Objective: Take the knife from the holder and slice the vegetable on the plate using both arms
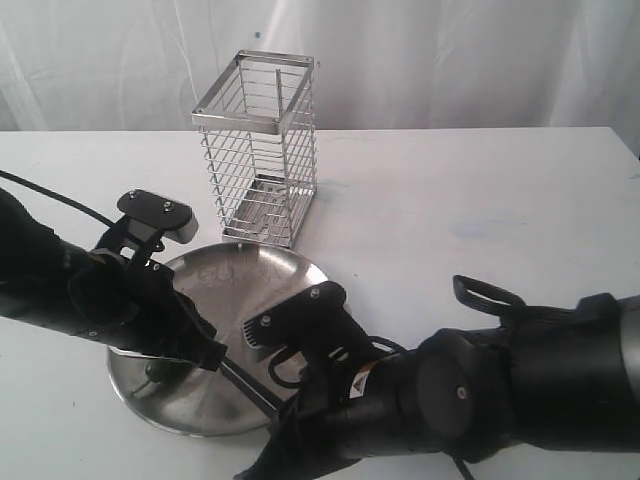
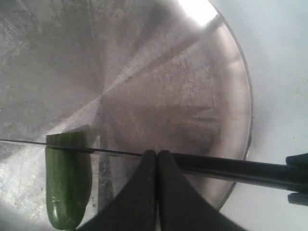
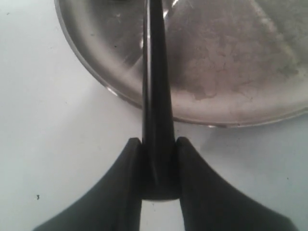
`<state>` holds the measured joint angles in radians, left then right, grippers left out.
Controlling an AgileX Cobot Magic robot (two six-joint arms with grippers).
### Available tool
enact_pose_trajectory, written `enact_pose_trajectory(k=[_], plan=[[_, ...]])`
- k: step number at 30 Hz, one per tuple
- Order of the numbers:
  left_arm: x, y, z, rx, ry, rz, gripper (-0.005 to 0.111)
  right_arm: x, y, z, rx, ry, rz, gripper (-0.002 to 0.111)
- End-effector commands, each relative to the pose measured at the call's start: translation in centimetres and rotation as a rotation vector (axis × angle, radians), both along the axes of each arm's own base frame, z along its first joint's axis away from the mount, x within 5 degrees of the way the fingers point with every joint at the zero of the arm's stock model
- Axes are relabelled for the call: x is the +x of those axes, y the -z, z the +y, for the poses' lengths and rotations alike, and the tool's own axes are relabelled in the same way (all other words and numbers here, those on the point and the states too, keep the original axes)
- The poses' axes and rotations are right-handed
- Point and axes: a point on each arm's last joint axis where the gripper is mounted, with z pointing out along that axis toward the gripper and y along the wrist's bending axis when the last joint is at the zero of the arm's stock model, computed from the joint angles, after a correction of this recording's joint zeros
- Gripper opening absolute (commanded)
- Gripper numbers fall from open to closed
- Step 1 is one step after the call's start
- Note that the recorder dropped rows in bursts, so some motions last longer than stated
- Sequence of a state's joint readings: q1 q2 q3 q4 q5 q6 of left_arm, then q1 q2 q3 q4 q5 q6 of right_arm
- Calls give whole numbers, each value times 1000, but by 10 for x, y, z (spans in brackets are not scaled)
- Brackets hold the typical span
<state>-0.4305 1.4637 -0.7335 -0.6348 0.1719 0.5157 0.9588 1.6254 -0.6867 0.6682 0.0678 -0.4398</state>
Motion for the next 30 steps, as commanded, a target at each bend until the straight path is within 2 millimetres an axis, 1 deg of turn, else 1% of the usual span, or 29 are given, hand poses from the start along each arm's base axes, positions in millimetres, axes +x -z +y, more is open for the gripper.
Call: enact_pose_trajectory(k=[1,14,24,28,30], plan=[[-4,0,0,-10,4,19,0,3,3,8,-20,-35,6,0],[-4,0,0,-4,18,24,0,3,6,8,-30,-42,22,0],[2,-1,3,25,0,-57,0,2,6,8,-31,-42,23,0],[6,8,3,62,13,-51,0,2,6,8,-31,-42,23,0],[10,19,2,81,5,-30,0,2,6,8,-31,-41,26,0]])
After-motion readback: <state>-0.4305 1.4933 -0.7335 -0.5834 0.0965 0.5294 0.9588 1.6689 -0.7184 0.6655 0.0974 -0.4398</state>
